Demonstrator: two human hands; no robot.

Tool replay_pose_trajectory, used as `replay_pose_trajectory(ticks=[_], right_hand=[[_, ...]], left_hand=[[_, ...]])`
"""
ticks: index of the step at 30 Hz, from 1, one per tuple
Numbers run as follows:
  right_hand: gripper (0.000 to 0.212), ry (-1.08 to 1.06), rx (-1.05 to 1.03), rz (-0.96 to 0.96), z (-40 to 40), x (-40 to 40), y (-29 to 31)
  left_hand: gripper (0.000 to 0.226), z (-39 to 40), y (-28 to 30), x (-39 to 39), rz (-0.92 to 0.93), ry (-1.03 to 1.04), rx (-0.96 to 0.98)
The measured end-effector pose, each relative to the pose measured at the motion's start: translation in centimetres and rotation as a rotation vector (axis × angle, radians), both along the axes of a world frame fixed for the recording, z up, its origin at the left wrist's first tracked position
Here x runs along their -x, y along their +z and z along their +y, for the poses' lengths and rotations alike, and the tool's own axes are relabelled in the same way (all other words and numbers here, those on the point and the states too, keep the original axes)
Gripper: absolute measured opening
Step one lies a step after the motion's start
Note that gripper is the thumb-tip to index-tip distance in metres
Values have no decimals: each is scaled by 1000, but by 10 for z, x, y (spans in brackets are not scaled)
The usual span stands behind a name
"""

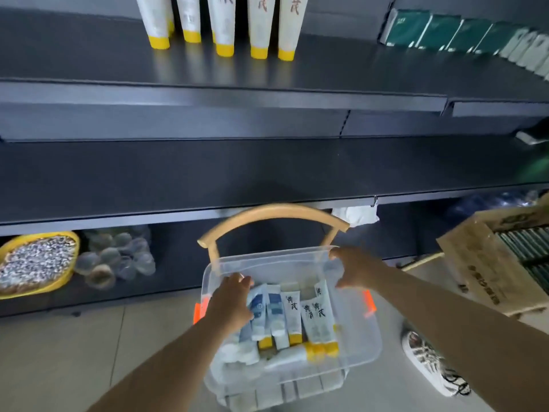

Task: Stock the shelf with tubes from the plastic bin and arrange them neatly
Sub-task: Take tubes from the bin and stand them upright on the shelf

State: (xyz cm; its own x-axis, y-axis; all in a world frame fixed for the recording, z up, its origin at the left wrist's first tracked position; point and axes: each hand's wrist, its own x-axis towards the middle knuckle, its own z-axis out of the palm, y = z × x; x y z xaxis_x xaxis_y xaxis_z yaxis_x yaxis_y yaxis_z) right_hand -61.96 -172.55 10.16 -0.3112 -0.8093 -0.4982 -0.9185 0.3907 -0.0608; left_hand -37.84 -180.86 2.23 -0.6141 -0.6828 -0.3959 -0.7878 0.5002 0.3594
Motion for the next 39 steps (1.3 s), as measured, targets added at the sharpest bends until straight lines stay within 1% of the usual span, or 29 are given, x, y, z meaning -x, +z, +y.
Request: replay_pose_trajectory(ticks=[3, 9, 12, 16, 20, 26, 30, 39], right_hand=[[69, 8, -81, -40, 0, 9, -57], [70, 48, -158, -102, -16, 26, -153], [69, 65, -190, -126, -22, 34, -187], [71, 104, -248, -127, -25, 47, -221], [72, 131, -302, -138, -25, 58, -243], [64, 178, -340, -173, -31, 58, -265], [66, 234, -352, -159, -33, 59, -269], [69, 218, -380, -161, -29, 65, -271]], left_hand=[[61, 9, -43, 18, -11, 10, -64], [67, 6, -118, 60, -21, 4, -102], [69, 4, -147, 82, -31, -32, -106], [74, 1, -176, 109, -118, -153, -59], [78, -1, -201, 129, -181, -245, -26], [84, -1, -224, 147, -233, -335, -5], [86, 2, -232, 147, -244, -327, -10], [94, -2, -237, 151, -215, -289, -39]])
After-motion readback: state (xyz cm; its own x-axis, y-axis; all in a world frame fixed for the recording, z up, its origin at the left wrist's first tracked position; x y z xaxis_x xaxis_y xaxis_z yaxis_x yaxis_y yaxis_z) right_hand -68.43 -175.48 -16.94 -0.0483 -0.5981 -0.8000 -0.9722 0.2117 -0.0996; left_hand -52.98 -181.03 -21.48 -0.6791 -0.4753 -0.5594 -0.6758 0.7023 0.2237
